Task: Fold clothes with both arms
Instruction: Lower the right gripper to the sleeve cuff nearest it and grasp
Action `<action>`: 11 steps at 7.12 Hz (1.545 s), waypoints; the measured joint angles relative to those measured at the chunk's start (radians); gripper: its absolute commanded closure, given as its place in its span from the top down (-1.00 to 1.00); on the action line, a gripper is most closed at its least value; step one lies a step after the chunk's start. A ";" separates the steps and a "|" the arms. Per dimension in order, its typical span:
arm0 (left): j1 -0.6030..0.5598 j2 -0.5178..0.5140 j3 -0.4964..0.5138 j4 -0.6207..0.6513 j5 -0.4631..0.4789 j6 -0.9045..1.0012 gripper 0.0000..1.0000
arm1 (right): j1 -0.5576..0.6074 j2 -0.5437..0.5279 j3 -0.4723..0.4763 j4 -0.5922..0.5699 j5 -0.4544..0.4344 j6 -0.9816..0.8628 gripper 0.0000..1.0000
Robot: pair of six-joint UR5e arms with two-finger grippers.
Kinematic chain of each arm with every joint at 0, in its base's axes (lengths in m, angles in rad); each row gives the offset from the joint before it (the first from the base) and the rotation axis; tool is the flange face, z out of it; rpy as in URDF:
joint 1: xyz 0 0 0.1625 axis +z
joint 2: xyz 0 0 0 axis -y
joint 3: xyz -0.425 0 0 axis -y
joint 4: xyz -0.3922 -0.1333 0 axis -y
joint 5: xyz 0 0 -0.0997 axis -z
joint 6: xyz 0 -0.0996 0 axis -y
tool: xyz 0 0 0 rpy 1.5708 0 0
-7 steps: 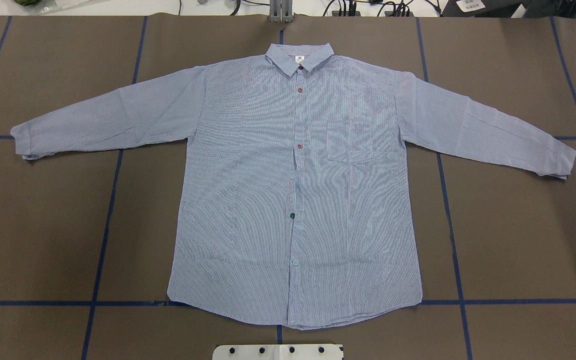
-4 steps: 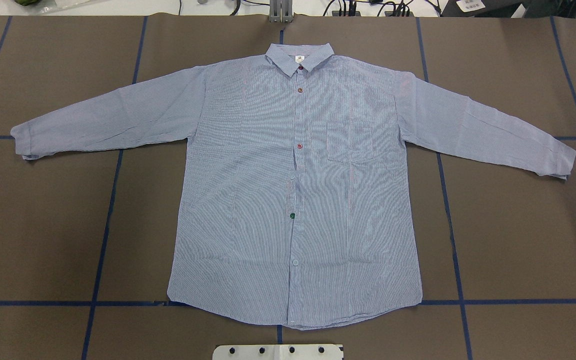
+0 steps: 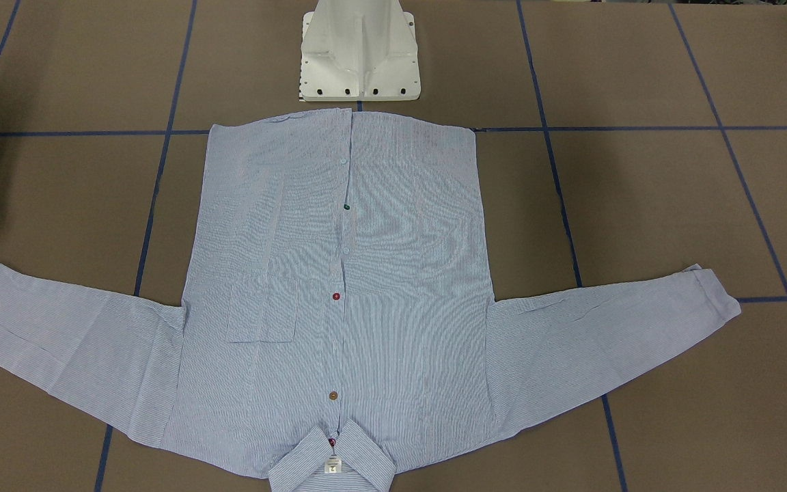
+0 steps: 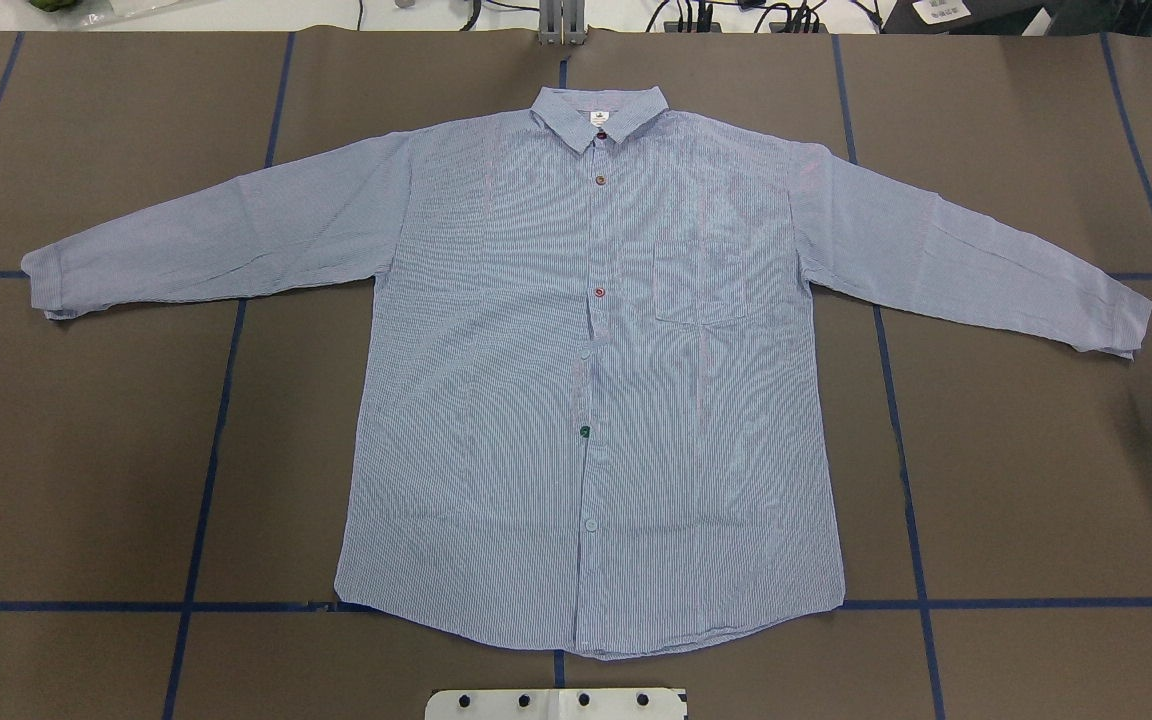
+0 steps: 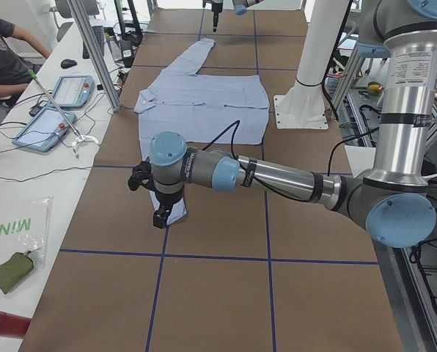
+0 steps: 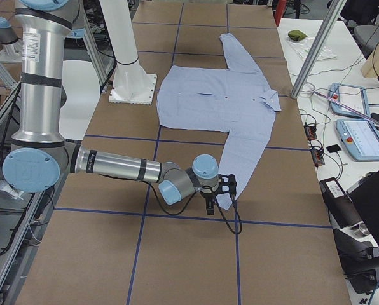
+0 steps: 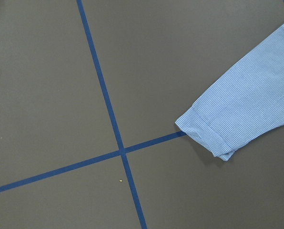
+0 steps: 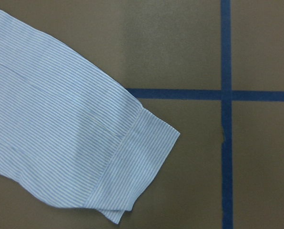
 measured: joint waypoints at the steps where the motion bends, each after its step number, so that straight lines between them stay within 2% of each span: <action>1: 0.000 0.000 0.000 0.000 0.000 0.001 1.00 | -0.019 0.031 -0.034 0.000 0.000 0.001 0.73; 2: 0.000 0.001 -0.001 0.000 0.000 0.003 1.00 | -0.031 0.051 -0.059 -0.003 0.000 0.002 0.69; 4: 0.000 0.001 -0.002 0.000 0.000 0.006 1.00 | -0.048 0.072 -0.083 -0.009 0.002 0.005 0.50; 6: 0.000 0.001 0.000 0.000 0.000 0.008 1.00 | -0.063 0.076 -0.088 -0.012 0.005 0.006 0.46; 9: 0.000 0.001 0.000 -0.001 0.000 0.009 1.00 | -0.084 0.077 -0.090 -0.037 0.006 0.007 0.06; 11: 0.000 0.001 -0.002 -0.002 0.000 0.009 1.00 | -0.086 0.077 -0.090 -0.052 0.009 0.007 -0.06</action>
